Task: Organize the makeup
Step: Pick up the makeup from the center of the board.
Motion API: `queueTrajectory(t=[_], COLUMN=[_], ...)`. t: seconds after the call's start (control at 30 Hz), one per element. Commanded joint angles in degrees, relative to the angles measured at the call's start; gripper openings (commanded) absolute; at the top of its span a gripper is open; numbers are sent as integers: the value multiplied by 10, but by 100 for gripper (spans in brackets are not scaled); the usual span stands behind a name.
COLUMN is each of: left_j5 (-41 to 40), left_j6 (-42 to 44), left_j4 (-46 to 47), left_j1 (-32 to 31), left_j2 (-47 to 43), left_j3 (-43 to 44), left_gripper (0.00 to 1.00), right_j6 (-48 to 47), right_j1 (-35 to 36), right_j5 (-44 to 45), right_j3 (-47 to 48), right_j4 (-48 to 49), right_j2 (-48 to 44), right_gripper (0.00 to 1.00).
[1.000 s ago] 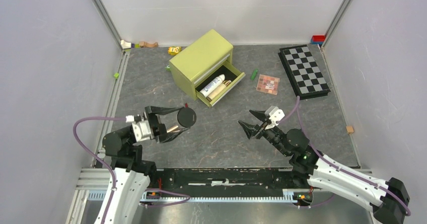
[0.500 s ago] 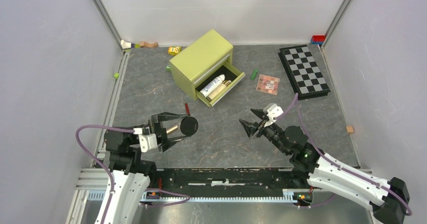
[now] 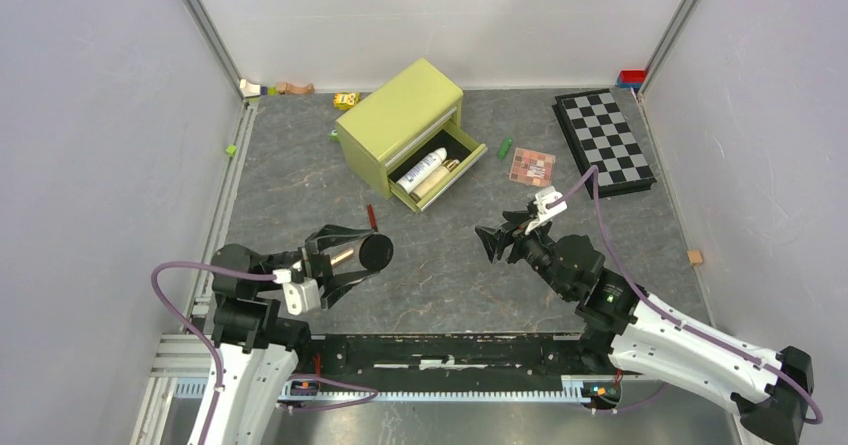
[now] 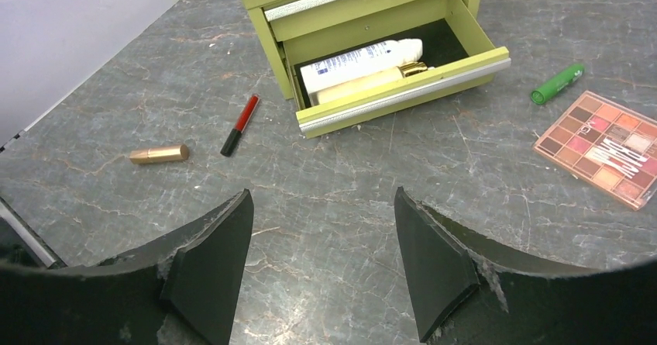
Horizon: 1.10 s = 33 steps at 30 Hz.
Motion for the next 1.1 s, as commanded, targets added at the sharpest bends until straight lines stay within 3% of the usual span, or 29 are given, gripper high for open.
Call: queueTrajectory(t=[0.0,0.1,0.27,0.43,0.6,0.73,0.9,1.07], left_j5=[12,23,-6,-215,-384,-523,-664,-687], left_j6=[40,-4,-147,-382,-510,-613,-713,-765], left_j4=[-7,42,162,252,247,193,-41,-167], left_j1=[-6,-14,-52,-76,-75,-76,-75,-76], left_j2=[-1,2,6,-11,-41,-62,-52,23], left_j3=[24,23,6,-39,-65,-56,25,103], left_gripper=[2,2,2,3,2,2,2,2], right_j6=[21,21,22,19,17,9,2,-39], right_j1=[3,3,3,3,3,3,3,3], right_j5=[9,9,12,18,21,25,26,-13], right_j3=[20,20,15,7,4,3,3,0], right_j4=[-2,-9,-9,-10,-11,-11,-10,47], right_j2=[-8,-9,-14,-13,-14,-12,-2,28], right_gripper=[74,74,74,74,74,74,75,75])
